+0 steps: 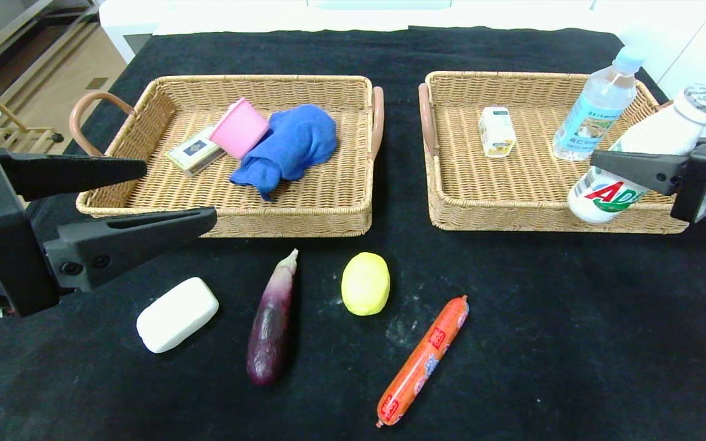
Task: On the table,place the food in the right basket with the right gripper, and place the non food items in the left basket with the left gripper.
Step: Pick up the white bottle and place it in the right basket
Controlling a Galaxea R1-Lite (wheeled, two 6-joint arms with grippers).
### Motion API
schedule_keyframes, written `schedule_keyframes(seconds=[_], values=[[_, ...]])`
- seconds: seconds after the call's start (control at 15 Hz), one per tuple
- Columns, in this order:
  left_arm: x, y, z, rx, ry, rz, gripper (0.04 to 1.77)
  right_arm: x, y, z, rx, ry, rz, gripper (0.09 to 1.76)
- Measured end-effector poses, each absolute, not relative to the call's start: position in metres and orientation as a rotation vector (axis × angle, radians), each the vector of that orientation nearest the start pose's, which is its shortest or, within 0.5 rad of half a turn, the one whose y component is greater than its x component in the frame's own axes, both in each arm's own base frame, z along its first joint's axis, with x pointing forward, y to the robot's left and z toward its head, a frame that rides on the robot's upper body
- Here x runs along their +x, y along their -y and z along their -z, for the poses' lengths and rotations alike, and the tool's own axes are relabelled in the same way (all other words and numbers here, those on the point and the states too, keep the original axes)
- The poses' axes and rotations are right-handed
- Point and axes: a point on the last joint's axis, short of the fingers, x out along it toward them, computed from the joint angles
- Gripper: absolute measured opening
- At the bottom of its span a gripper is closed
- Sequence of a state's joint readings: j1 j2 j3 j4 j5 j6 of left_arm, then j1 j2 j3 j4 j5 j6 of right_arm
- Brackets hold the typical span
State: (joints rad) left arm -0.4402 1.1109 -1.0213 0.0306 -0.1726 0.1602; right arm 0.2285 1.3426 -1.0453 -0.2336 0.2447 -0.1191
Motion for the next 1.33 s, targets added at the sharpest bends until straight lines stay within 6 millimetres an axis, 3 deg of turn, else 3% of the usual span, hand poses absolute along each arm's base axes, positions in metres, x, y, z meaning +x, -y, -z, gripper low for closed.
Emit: schedule_keyframes(seconds=[0.6, 1.33], values=[[0.132, 0.067, -0.316, 0.171, -0.07, 0.62, 1.72, 0.258, -0.019, -0.317, -0.04, -0.038, -0.242, 0.9], [0.131, 0.066, -0.317, 0.171, -0.065, 0.622, 1.72, 0.292, 0.025, -0.308, 0.006, -0.079, -0.084, 0.9]])
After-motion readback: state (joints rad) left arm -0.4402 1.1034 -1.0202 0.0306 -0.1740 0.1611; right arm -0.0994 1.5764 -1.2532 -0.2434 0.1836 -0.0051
